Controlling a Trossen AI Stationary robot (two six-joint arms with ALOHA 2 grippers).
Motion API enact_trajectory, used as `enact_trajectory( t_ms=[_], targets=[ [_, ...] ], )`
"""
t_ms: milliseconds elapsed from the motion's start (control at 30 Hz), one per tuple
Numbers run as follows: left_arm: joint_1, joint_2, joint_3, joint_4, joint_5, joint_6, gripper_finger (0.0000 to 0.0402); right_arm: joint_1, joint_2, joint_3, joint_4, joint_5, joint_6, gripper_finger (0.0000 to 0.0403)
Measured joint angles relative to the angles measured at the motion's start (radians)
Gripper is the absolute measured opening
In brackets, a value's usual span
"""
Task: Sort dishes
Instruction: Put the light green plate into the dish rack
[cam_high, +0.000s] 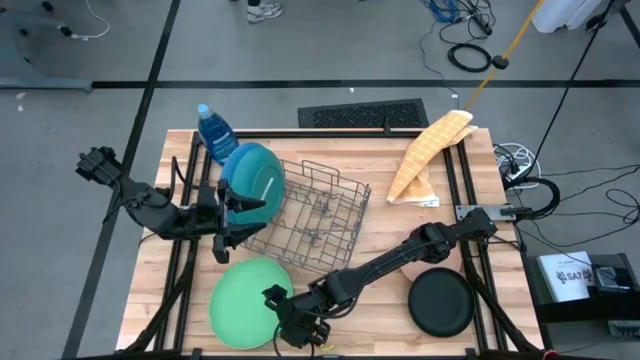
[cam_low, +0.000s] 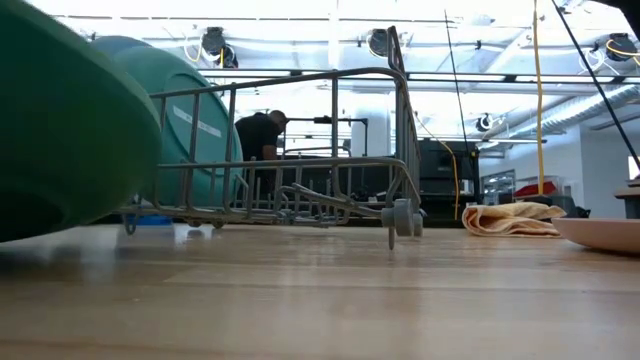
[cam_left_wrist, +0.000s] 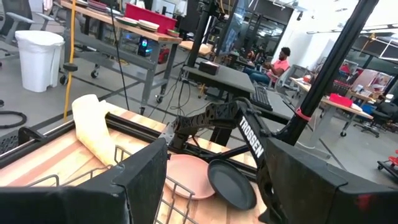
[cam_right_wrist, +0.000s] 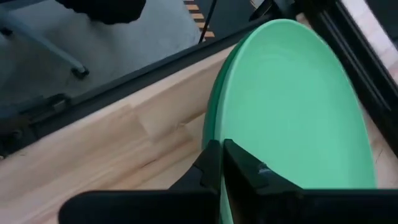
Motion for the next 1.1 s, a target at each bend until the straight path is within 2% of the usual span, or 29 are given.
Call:
enact_trajectory(
  t_ms=[267, 433, 533, 700, 900, 1100],
  targets=[
    [0.000, 0.000, 0.000, 0.000, 0.000, -0.004, 0.0267, -0.003, -0.001, 0.000, -0.035, -0.007, 0.047, 0.0000],
    [0.000, 0.000, 0.000, -0.001, 0.000, -0.004, 0.0267, -0.005, -0.011, 0.000, 0.023, 0.049, 0.048, 0.0000],
    [0.000, 0.000, 0.000, -0.003, 0.000, -0.004, 0.0267, -0.009, -0.026, 0.002, 0.034, 0.000, 0.059, 0.0002],
    [0.000, 0.000, 0.000, -0.004, 0.001, -0.003, 0.0267, -0.026, 0.027, -0.003, -0.064, -0.106, 0.141, 0.0001],
    [0.000, 0.008, 0.000, -0.003, 0.001, -0.004, 0.0267, -0.029, 0.018, 0.002, 0.035, -0.104, 0.153, 0.0001],
    [0.000, 0.008, 0.000, 0.000, 0.002, -0.007, 0.0267, -0.027, 0.007, 0.001, 0.024, -0.109, 0.125, 0.0001]
  ],
)
